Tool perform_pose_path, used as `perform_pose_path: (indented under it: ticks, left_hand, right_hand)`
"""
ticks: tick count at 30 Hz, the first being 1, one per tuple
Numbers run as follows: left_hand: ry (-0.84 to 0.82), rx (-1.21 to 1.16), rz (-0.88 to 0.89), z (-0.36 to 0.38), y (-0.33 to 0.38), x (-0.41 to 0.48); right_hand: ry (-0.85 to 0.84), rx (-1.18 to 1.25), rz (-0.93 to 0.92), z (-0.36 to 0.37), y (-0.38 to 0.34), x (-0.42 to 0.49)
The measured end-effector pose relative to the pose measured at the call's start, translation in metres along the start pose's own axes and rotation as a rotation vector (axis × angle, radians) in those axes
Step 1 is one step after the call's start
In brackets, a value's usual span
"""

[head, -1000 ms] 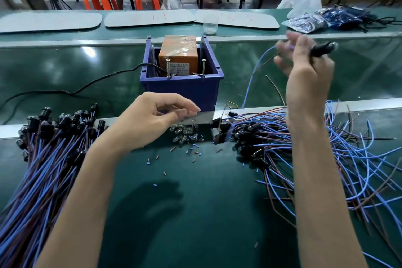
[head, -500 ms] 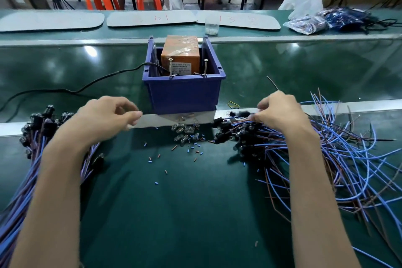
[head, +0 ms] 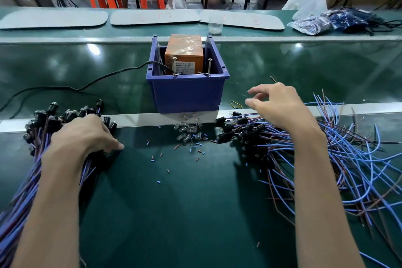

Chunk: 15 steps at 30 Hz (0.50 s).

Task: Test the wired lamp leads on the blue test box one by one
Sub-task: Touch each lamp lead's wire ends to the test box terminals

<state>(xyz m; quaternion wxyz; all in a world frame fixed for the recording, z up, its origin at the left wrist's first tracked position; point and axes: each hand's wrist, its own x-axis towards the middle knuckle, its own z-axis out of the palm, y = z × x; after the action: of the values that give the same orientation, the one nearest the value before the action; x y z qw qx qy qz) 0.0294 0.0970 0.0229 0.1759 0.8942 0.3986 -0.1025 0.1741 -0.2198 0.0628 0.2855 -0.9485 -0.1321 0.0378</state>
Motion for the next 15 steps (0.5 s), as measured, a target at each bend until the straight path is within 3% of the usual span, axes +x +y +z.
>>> perform_pose_path:
  ticks: [6,11,15]
  left_hand:
    - [-0.059,0.059,-0.011,-0.017,-0.013,-0.001]
    - [-0.200,0.090,-0.008,-0.015,-0.018,-0.001]
    - [-0.166,0.103,0.050,-0.013,-0.013,-0.004]
  right_hand:
    - [-0.085,0.018,-0.066,0.003,0.001,0.001]
    - [-0.196,0.012,-0.127,0.002,-0.003,-0.001]
    - [-0.281,0.010,-0.178,0.004,-0.007,-0.004]
